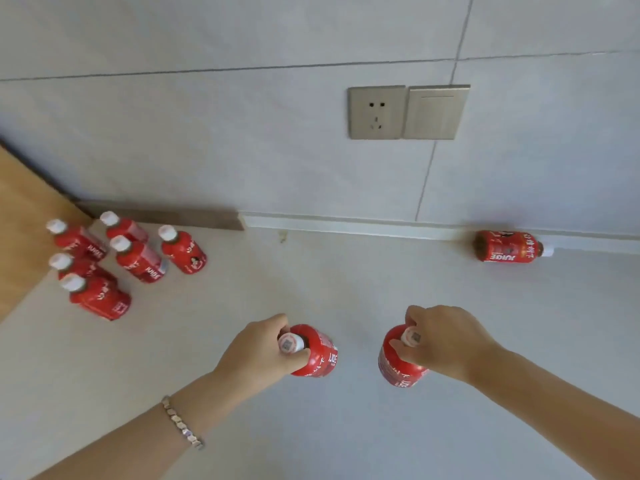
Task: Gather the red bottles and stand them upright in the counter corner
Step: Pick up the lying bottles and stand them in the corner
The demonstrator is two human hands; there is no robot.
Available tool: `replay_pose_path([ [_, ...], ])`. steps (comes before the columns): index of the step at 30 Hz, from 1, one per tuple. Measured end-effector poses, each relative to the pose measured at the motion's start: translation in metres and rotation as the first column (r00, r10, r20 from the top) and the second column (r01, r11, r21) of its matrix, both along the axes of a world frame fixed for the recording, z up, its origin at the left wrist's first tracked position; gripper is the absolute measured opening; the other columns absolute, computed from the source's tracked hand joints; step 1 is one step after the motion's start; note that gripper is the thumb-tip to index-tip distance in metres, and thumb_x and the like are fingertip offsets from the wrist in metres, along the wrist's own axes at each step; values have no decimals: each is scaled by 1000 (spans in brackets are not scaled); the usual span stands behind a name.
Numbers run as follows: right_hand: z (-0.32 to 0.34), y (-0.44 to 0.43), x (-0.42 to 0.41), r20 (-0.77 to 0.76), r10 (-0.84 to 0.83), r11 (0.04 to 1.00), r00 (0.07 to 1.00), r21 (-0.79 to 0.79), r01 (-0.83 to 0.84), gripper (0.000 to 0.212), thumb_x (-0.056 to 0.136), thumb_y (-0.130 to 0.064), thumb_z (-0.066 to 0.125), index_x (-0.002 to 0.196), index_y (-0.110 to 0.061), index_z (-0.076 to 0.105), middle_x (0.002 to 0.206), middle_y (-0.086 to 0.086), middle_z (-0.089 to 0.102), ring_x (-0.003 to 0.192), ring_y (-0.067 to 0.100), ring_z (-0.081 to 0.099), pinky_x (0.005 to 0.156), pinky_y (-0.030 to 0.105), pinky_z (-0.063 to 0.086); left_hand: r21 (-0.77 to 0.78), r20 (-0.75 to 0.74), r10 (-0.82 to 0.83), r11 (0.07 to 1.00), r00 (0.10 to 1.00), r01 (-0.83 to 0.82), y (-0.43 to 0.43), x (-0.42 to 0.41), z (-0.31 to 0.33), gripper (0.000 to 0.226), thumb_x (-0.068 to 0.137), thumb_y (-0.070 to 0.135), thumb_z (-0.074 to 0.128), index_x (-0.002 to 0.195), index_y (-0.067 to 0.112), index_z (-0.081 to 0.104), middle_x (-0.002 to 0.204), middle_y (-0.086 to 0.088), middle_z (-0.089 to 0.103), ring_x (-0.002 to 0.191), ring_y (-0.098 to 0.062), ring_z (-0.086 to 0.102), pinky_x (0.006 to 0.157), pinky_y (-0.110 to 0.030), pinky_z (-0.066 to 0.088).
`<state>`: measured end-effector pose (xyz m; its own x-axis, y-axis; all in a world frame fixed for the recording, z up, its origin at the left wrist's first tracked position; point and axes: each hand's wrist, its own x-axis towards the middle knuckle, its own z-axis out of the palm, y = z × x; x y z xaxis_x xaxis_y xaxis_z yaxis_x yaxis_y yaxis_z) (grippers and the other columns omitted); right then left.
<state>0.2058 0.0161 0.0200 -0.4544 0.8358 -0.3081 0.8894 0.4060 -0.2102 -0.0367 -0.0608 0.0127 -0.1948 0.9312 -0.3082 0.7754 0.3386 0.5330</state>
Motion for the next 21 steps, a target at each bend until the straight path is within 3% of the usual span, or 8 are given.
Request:
replay_pose_path([
  [3,2,-10,-90,-34,41,999,999,-3,-41,43,84,-55,50,109,-20,56,103,1,68,92,20,61,70,23,40,44,-21,115,993,993,-114,-36,-87,-1,29,71,32,68,68,15,45,55,5,49,49,-11,44,49,-21,34],
  [6,4,-23,-179,-51,48,999,998,-6,-48,43,84,-54,51,109,-20,57,101,1,68,86,19,59,70,23,41,84,-56,202,977,978,-197,-68,-176,-10,37,75,37,68,65,17,38,57,4,47,55,-16,44,52,-25,34],
  [10,3,-36,-286,-91,-21,998,996,-59,16,41,82,-51,55,109,-21,57,101,0,68,88,19,60,71,25,49,90,-83,318,946,944,-311,-93,-284,-22,35,79,37,64,71,12,42,62,1,50,67,-25,53,61,-32,40],
  [13,-2,-46,-351,-126,-84,989,989,-132,67,40,82,-50,57,111,-23,55,108,1,67,84,17,56,61,21,44,101,-77,409,910,909,-401,-101,-354,-27,33,83,33,61,67,15,37,65,0,48,73,-27,53,63,-32,38],
  [15,-6,-52,-377,-143,-125,980,982,-171,100,39,82,-50,57,112,-24,54,109,1,66,84,17,55,58,20,42,114,-100,466,883,879,-455,-95,-387,-31,26,85,30,59,81,9,45,82,-10,57,88,-34,59,69,-34,39],
  [17,-9,-57,-408,-148,-150,974,977,-193,120,39,83,-48,57,114,-24,54,112,2,65,85,17,55,66,22,47,125,-112,522,852,846,-509,-90,-424,-36,26,87,26,58,90,5,43,98,-21,62,98,-40,58,74,-37,41],
  [21,-16,-64,-452,-127,-152,971,980,-204,124,40,85,-46,55,117,-22,53,116,3,64,85,17,54,71,26,50,134,-77,575,816,815,-563,-77,-478,-50,28,88,21,56,102,-2,46,105,-26,61,99,-43,58,79,-42,44],
])
